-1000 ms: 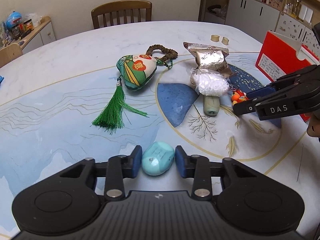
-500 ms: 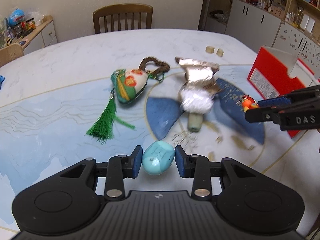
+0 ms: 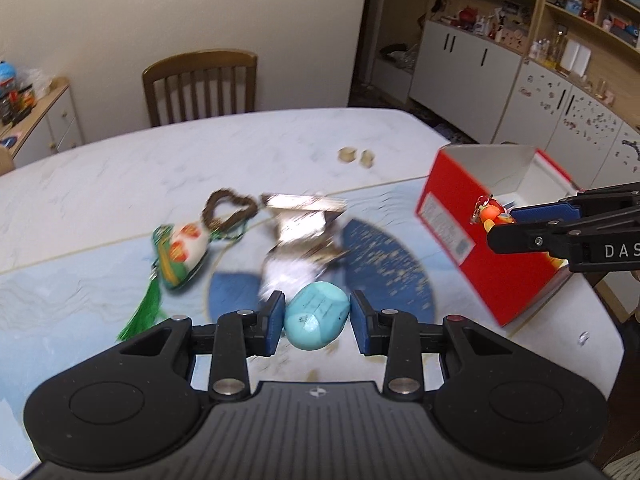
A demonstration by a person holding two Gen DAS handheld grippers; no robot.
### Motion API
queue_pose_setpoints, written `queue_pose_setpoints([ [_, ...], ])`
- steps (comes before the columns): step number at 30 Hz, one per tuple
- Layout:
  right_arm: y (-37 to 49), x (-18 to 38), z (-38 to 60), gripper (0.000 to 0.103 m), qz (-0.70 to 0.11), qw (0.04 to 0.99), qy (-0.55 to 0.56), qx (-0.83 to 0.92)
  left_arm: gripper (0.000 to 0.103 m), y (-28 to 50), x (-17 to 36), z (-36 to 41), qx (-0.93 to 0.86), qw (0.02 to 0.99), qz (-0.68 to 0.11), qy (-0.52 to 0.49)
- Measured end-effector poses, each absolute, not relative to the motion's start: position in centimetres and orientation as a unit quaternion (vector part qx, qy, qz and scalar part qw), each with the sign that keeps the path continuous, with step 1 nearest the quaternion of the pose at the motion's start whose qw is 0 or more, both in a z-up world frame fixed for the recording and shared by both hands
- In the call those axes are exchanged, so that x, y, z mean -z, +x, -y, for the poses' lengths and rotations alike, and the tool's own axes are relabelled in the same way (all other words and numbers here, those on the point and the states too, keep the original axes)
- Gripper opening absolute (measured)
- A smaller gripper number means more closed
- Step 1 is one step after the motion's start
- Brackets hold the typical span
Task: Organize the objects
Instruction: 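Lift the teal soap with the left gripper while the right grasps the red horse keychain, then carry the teal soap and horse keychain into the shoebox and open both grippers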
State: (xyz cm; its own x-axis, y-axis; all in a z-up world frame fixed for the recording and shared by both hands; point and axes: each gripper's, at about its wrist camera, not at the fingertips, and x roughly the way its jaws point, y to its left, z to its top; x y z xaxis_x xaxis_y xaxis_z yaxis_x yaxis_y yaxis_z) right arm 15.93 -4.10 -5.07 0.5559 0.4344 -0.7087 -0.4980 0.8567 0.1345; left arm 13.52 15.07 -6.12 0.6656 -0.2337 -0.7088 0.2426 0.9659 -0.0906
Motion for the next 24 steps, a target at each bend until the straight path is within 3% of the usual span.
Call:
queue_pose_setpoints([
  [12,17.2,2.5,12.0,0.039,-0.365,0.899,-0.037,-0.238,0.034,15.9,3.6,-7.4,0.154,0.916,-0.370,0.012],
  [24,19.8,3.5,20.3,0.039,-0.368,0.907,-0.036,-0.202,0.034,18.2,3.3,1.6,0.182,0.911,-0.369,0.034],
])
